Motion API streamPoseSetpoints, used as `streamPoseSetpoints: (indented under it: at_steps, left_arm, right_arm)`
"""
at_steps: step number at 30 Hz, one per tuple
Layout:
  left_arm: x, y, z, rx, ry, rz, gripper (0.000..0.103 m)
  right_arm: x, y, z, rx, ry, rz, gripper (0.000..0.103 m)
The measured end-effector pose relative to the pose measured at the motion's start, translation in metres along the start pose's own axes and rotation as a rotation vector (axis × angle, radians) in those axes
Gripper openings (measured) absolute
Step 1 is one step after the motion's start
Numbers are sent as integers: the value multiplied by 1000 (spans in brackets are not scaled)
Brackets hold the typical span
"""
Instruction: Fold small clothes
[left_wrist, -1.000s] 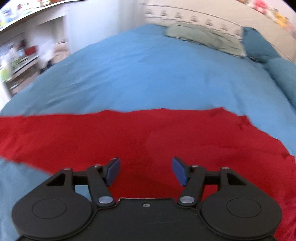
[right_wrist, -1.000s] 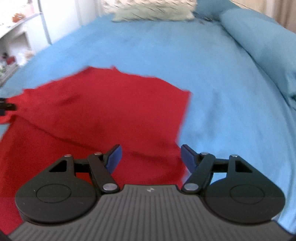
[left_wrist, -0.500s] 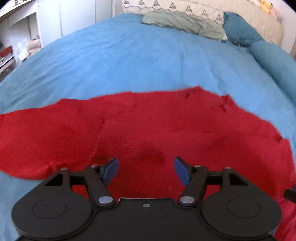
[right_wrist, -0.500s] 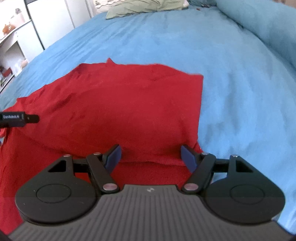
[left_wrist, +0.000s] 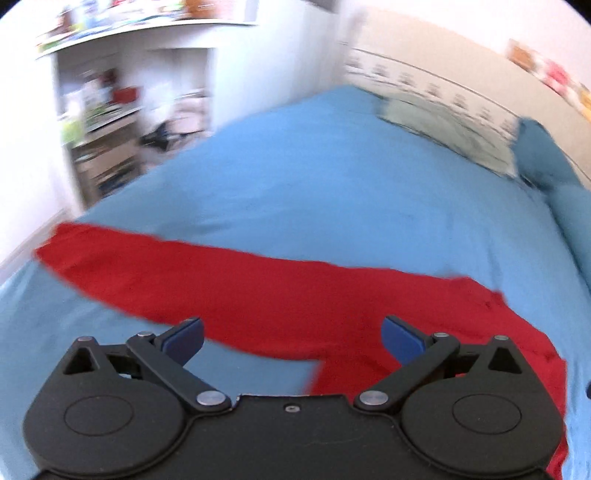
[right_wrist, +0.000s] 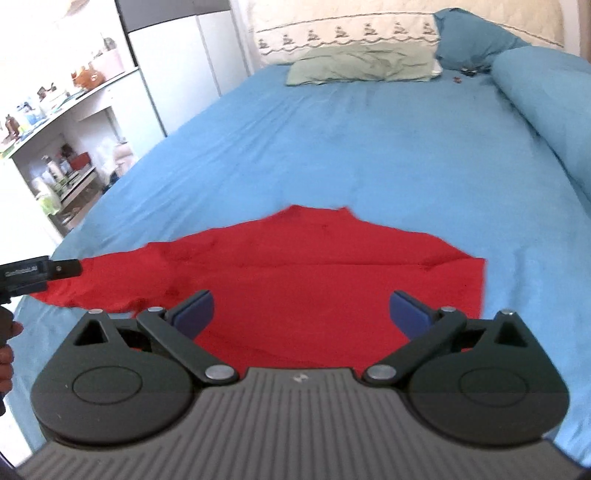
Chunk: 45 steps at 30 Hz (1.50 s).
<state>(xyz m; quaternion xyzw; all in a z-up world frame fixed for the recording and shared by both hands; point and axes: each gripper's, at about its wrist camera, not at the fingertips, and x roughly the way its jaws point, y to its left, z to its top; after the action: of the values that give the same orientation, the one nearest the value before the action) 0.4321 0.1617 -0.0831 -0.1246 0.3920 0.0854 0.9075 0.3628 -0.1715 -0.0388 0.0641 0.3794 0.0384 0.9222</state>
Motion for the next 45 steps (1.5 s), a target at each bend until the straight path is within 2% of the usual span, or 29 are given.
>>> streamPoseSetpoints:
  at_steps: [4, 8, 10, 12, 15, 22, 26, 30, 32, 36, 39, 45]
  left_arm:
    - [3, 75, 11, -115, -9, 50, 103]
    - [16, 140, 21, -197, -15, 92, 101]
    - [24, 172, 24, -243, -16, 97, 94]
    - [39, 197, 24, -295, 1, 89, 79]
    - [61, 228, 20, -361, 19, 67, 67]
    - [104, 255, 15, -412, 6, 70, 45]
    - [116, 259, 23, -406, -38, 84, 41]
    - [120, 255, 32, -381, -44, 122, 19]
    - [117, 251, 36, -373, -51, 129, 12]
    - [103, 233, 49, -317, -84, 133, 8]
    - [85, 204, 61, -239, -117, 122, 8]
    - [44, 110, 80, -38, -180, 45, 8]
  right_arm:
    - [9, 39, 3, -1, 19, -13, 103]
    - [22, 74, -8, 1, 4, -35, 103]
    - [32, 88, -17, 32, 13, -55, 103]
    - [41, 97, -26, 66, 19, -77, 103]
    - [58, 111, -38, 115, 36, -108, 103]
    - [94, 139, -60, 215, 54, -154, 103]
    - [104, 141, -61, 229, 46, -166, 103]
    - [107, 140, -58, 219, 35, -172, 103]
    - [106, 138, -56, 212, 26, -178, 103]
    - [102, 130, -50, 211, 8, -181, 103]
    - [97, 122, -44, 199, -3, -188, 103]
    - [80, 95, -33, 180, -18, -194, 103]
